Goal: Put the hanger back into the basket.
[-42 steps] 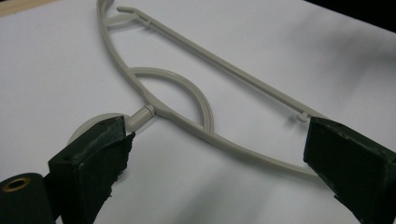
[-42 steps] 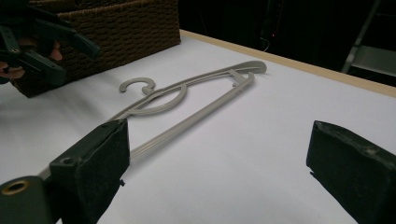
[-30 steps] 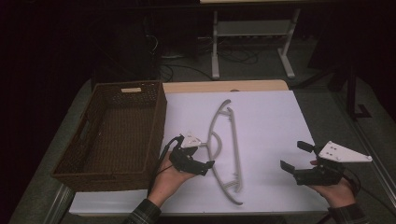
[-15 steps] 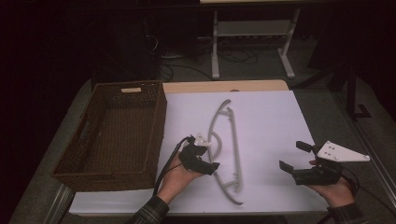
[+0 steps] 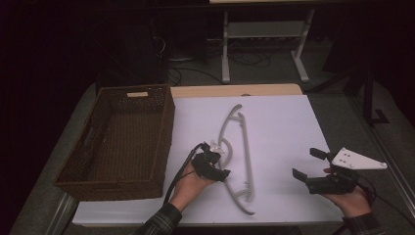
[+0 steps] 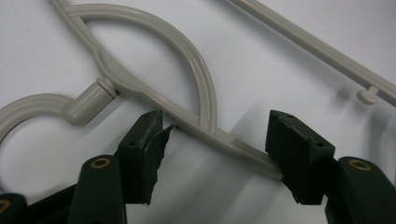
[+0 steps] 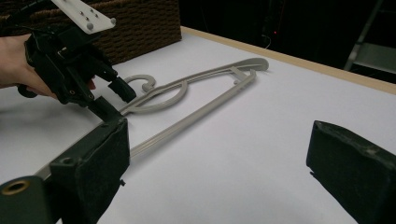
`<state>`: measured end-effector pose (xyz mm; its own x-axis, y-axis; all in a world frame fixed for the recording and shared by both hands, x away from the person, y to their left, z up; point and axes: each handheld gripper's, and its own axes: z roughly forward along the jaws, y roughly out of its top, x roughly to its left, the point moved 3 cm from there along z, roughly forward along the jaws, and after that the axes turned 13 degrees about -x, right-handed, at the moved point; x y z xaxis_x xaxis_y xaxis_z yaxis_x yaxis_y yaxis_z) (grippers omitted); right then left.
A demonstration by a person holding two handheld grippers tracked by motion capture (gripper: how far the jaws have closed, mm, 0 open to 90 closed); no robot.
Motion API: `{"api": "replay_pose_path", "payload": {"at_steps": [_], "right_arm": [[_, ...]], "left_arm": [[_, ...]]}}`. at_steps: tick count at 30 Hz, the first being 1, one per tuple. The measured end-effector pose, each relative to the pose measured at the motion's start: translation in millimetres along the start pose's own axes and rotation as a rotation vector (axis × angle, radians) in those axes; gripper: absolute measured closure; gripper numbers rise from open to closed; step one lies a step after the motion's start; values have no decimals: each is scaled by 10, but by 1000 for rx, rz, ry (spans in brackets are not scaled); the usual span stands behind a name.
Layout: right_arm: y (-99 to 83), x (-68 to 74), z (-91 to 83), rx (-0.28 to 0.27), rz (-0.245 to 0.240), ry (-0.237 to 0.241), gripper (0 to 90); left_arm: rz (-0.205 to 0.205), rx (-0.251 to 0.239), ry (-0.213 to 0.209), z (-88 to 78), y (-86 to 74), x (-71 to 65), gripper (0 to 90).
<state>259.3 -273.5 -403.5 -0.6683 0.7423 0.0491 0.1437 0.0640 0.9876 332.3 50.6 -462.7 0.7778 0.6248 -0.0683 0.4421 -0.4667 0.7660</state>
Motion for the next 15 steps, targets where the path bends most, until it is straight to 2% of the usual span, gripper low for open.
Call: {"api": "replay_pose_path", "payload": {"at_steps": [5,8,11,15], "right_arm": [[0,0,0,-1,0,0,55],[-1,-1,-1,0,1,-1,56],[-1,-1,-1,-1,1,-2,56],[-4,-1,0,0,5,-4,56]], "left_arm": [[7,12,7,14,19,7,424],[18,23,12,10,53,19,486],[20,36,18,19,72,16,491],[-3,55,15,19,75,13,463]]}}
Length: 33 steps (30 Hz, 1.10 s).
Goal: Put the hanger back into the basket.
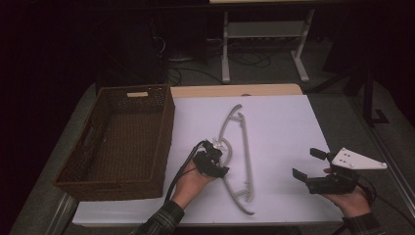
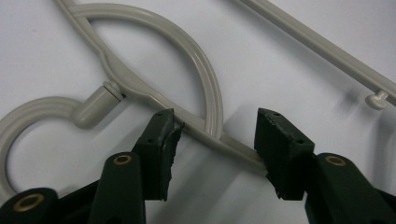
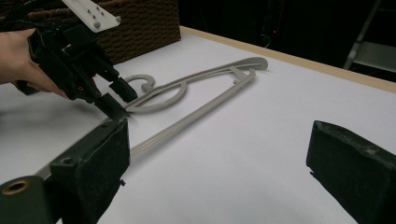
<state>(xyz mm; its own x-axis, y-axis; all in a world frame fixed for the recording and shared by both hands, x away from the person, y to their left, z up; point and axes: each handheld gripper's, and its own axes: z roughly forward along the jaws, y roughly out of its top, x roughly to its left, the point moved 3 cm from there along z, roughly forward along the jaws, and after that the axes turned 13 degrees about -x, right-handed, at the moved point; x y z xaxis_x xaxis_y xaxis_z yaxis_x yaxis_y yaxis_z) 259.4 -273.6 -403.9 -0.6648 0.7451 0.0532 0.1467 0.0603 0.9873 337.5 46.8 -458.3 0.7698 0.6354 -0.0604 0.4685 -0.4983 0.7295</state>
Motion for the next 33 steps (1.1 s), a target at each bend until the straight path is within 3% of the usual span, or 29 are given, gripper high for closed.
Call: {"api": "replay_pose_path", "payload": {"at_steps": [7,14,33], "right_arm": [[-4,7,9,0,0,3,56],[-5,6,17,0,0,4,57],[-3,4,36,-1,8,8,58]], "left_arm": [[-24,30,7,39,-5,4,401],[-23,37,11,46,3,1,399],[-47,44,-8,114,99,122,511]]}}
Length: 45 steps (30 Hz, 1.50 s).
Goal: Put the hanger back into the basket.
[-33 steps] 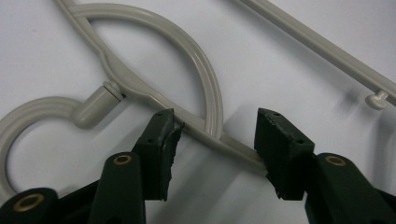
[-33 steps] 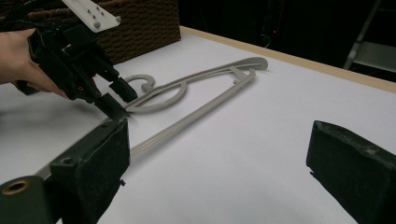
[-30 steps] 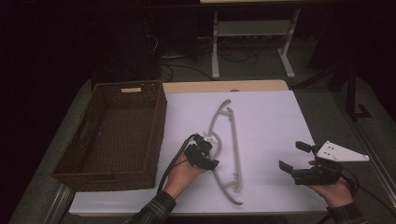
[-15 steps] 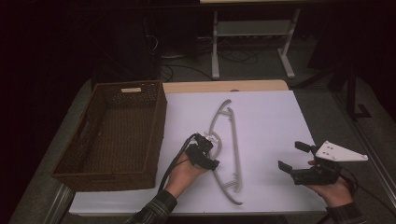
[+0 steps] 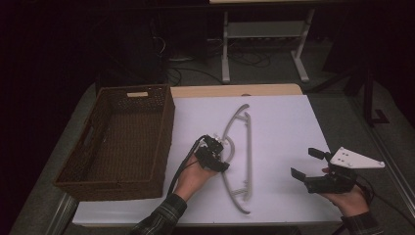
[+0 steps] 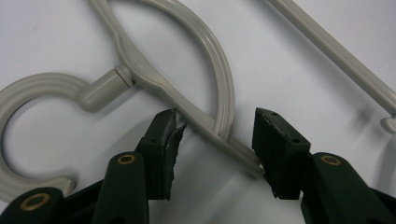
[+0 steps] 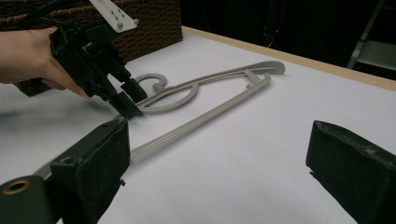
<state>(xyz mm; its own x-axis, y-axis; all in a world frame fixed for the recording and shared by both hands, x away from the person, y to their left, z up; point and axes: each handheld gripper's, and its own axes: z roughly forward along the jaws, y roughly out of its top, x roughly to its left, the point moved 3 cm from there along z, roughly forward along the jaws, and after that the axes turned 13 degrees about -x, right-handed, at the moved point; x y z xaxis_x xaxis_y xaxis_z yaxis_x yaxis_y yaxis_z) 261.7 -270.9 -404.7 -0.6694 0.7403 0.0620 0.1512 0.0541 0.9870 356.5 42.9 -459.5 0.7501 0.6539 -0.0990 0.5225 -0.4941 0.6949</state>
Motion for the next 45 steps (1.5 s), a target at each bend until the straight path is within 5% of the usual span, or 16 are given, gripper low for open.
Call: {"api": "replay_pose_path", "payload": {"at_steps": [4,13,19,28,39,45], "right_arm": [[0,2,4,1,3,2,58],[0,-1,5,-1,7,1,58],[2,6,-5,-3,7,0,58],[-1,3,-11,-2,10,-1,59],[-6,6,-11,-2,10,-5,59],[-7,12,-4,1,9,-4,59]], "left_arm": [[8,-31,9,38,47,76,556],[34,-17,12,92,100,124,540],[75,-22,82,139,146,217,555],[18,-30,140,111,154,407,631],[-23,23,67,-3,55,293,532],[14,40,96,10,61,272,565]]}}
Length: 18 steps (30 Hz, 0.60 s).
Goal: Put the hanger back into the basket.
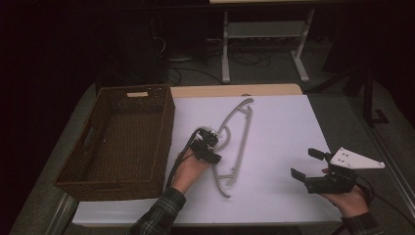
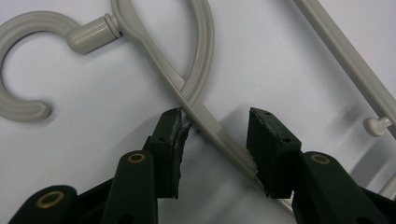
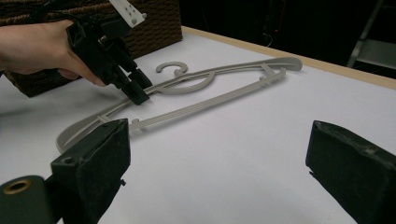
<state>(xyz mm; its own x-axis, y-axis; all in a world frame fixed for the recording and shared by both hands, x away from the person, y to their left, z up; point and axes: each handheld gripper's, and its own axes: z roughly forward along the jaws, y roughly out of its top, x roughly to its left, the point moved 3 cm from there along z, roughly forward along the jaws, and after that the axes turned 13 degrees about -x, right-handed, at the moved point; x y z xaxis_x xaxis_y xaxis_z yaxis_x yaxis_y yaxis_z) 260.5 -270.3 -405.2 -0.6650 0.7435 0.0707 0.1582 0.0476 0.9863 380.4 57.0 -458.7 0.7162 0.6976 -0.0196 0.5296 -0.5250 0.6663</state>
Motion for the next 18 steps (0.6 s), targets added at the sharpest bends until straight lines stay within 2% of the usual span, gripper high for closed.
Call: {"api": "replay_pose_path", "payload": {"at_steps": [7,9,10,14,18], "right_arm": [[2,9,9,0,-3,5,59],[2,10,11,1,-3,5,59],[3,12,12,1,-3,6,59],[3,7,16,1,-1,5,59],[2,6,13,1,-2,6,59]], "left_arm": [[7,3,16,4,8,-20,607],[9,1,10,0,7,-20,620],[11,-1,9,-1,8,-21,664],[24,-4,-5,-1,12,-32,732],[17,-3,-18,-1,16,2,753]]}}
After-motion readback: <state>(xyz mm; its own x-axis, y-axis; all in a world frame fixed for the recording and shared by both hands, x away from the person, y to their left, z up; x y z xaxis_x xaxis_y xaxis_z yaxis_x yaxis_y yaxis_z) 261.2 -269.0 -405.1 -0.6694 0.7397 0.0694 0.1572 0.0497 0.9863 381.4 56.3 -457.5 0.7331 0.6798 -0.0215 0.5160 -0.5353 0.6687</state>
